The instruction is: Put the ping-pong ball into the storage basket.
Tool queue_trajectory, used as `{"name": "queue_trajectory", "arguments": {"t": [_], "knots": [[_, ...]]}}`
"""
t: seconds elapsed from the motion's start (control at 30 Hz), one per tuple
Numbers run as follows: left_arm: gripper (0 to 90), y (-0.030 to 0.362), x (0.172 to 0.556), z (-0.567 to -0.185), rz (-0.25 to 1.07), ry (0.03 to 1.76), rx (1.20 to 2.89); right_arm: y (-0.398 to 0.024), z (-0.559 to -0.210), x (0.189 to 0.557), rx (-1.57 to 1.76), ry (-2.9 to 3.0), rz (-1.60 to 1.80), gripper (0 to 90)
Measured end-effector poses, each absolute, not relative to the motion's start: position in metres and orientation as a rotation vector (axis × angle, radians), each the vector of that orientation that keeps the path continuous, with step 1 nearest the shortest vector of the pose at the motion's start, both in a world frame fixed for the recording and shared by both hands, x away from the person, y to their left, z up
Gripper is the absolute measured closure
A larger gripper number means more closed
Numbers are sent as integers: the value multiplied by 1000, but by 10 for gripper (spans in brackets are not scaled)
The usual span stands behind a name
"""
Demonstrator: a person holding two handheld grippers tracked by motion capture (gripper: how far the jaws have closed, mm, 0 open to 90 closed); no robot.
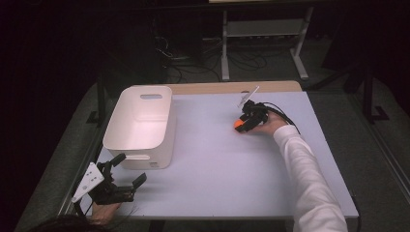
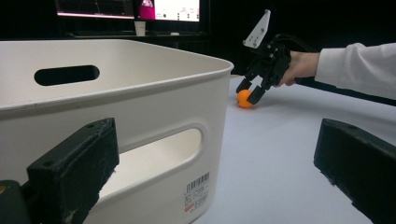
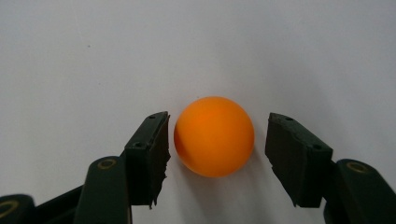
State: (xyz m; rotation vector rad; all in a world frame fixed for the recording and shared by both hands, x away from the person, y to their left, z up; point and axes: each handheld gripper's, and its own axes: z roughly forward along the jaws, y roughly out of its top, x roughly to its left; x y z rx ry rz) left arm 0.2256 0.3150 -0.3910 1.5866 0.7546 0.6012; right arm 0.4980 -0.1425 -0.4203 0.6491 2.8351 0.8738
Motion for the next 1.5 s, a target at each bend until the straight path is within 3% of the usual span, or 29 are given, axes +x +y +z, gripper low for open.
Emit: {"name": "queue_trajectory", "arguments": {"t": [0.57,1.5], "knots": [[0,315,226,-391,601,750,1592,-142,-425,500,631,2839,871,487],[0,314,226,-391,601,744,1592,-144,-410,493,599,2829,896,494]]}}
